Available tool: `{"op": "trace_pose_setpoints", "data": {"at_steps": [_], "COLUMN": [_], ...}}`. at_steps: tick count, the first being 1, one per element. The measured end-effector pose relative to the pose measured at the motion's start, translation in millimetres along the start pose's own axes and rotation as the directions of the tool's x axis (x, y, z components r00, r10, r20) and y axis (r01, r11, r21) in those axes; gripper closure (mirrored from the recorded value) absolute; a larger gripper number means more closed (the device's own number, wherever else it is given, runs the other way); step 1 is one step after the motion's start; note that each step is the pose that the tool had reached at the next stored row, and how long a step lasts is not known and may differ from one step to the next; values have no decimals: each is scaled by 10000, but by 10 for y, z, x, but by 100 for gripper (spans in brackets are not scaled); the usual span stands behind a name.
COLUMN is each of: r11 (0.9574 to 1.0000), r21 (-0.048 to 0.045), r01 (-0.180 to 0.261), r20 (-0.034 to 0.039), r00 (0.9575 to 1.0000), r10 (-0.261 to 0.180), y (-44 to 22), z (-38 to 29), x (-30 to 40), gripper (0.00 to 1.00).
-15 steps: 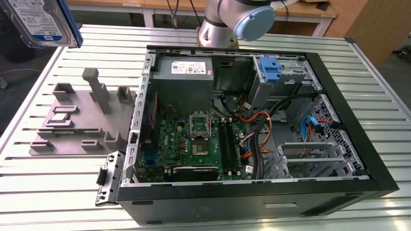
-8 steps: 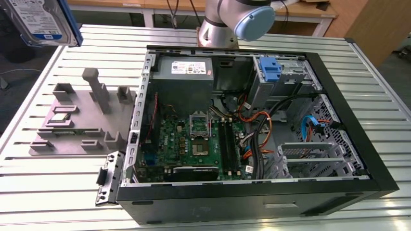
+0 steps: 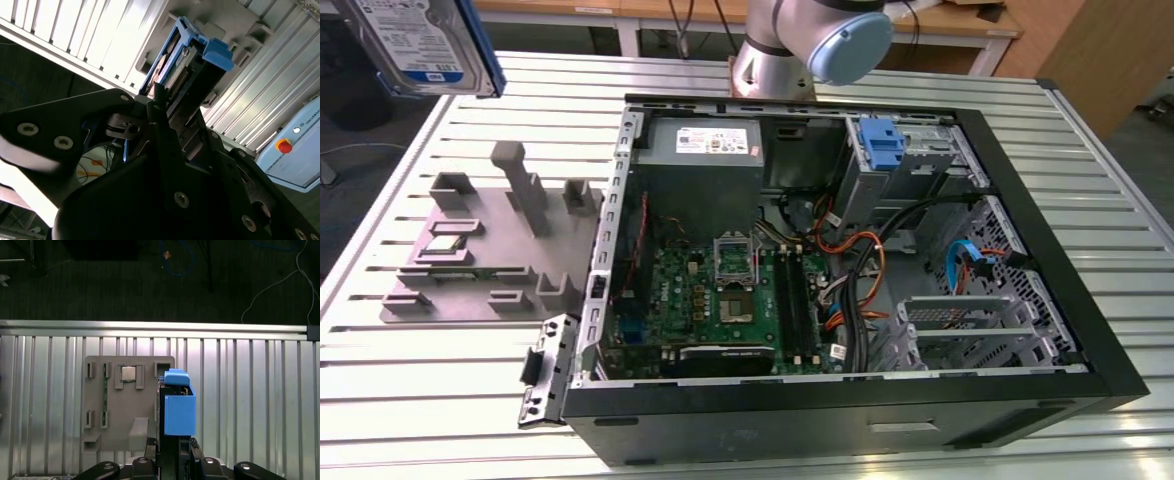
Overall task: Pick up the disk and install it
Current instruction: 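Pick up the disk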
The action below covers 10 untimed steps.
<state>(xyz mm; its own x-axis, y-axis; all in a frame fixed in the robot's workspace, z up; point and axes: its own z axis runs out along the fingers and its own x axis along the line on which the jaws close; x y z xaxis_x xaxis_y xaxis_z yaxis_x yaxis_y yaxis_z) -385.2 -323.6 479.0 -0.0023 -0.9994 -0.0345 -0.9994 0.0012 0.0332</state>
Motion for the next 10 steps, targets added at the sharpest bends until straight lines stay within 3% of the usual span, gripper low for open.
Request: {"op": "trace_pose_setpoints", "data": {"at_steps": [10], "r11": [10000], "r21": [0], "r01": [0], "r20": [0], "r00": [10000], "r10": [0], "y": [-233], "z": [-8], "x": [-1], "gripper": [65]}}
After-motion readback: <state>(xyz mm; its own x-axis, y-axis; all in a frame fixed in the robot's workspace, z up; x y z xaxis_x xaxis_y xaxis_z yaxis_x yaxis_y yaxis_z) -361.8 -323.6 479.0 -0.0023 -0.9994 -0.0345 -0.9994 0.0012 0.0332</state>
